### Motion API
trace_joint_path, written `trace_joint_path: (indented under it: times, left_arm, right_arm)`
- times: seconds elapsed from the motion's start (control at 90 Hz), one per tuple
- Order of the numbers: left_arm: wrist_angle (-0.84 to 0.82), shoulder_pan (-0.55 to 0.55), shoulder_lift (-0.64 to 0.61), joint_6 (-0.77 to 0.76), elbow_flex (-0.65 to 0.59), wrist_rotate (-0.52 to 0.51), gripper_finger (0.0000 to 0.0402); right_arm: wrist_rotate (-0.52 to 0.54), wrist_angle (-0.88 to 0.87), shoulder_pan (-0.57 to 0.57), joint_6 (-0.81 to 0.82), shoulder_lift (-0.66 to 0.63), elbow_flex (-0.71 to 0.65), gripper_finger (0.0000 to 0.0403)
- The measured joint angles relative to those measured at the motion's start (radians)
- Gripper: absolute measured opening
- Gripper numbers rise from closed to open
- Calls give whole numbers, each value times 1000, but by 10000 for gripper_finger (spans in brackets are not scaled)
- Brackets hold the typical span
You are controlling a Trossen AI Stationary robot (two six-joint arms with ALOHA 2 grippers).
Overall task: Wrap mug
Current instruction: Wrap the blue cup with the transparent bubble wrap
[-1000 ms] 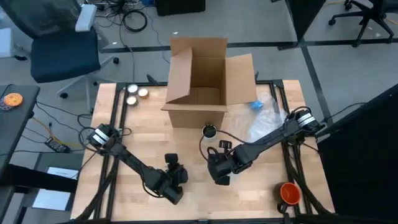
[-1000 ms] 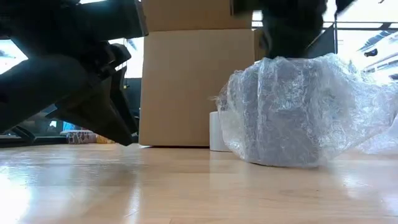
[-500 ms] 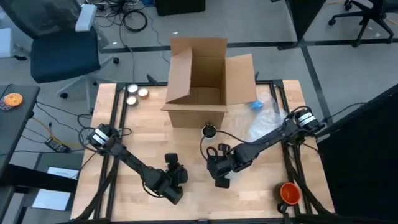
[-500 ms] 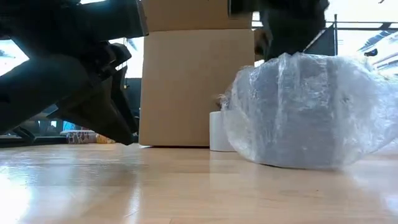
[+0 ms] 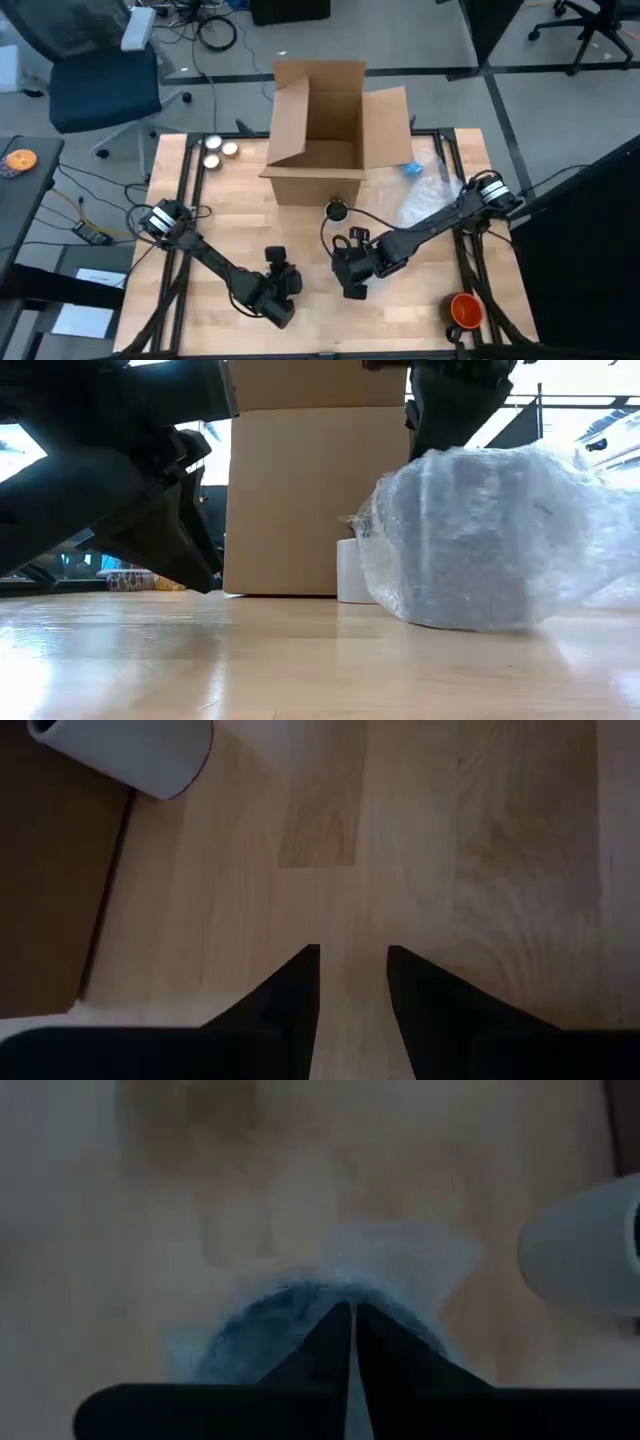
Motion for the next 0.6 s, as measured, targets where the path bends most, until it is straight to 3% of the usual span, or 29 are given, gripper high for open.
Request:
trace_joint_path:
  times: [0.289,0.6]
  left_arm:
    - [0,0,0,0,0,0,105]
    - [-30,0,0,1,0,-1,105]
  right_arm:
    - [20,164,-2,18,-4,-118,0]
    - [6,92,14,10,-36,-64,0]
